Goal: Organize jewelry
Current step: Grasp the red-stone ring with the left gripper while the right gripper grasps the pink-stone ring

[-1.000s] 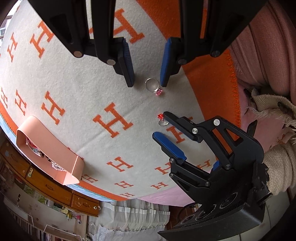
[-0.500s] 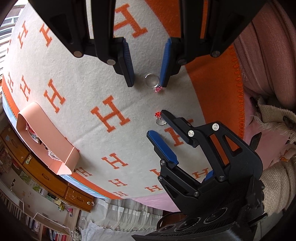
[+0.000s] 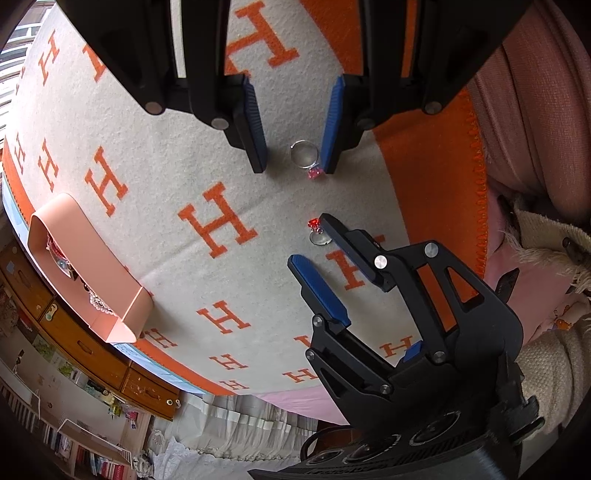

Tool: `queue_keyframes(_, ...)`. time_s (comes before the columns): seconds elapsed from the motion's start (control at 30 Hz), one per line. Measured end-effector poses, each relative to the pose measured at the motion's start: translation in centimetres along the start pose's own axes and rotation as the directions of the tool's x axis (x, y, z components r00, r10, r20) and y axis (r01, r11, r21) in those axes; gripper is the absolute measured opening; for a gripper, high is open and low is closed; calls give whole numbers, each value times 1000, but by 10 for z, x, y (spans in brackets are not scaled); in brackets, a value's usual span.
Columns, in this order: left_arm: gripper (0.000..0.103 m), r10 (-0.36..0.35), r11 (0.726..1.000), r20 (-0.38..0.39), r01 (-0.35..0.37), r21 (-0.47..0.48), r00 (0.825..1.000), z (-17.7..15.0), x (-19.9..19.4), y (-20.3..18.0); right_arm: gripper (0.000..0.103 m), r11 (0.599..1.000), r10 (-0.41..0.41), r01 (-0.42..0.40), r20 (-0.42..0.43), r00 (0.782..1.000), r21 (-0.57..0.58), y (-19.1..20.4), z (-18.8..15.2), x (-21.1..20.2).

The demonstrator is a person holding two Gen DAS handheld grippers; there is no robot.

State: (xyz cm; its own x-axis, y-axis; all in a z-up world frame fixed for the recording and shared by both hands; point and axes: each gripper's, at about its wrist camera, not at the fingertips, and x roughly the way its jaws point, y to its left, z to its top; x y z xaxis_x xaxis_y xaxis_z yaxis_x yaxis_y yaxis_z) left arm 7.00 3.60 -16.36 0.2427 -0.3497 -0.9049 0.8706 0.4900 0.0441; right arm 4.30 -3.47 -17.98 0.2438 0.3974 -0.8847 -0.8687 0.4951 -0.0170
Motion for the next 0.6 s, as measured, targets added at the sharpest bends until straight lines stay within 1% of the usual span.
queue_keyframes(0.13, 29, -16, 1000, 5, 16, -2, 1000, -1, 0, 2, 31, 1000, 15, -15, 6, 1000, -2, -3, 1, 2)
queue_keyframes(0.27, 29, -28, 1000, 11, 28, 2, 1000, -2, 0, 4, 31, 1000, 11, -11, 20, 1000, -15, -2, 2, 3)
queue_keyframes(0.47, 29, -27, 999, 13, 27, 19, 1000, -2, 0, 3, 30, 1000, 10, -9, 26, 1000, -14, -1, 2, 3)
queue_keyframes(0.53, 29, -21, 999, 16, 21, 25, 1000, -2, 0, 2, 21, 1000, 12, -12, 25, 1000, -13, -1, 0, 2)
queue_keyframes(0.6, 28, -22, 999, 18, 21, 26, 1000, -3, -1, 2, 15, 1000, 11, -11, 25, 1000, -10, -1, 0, 1)
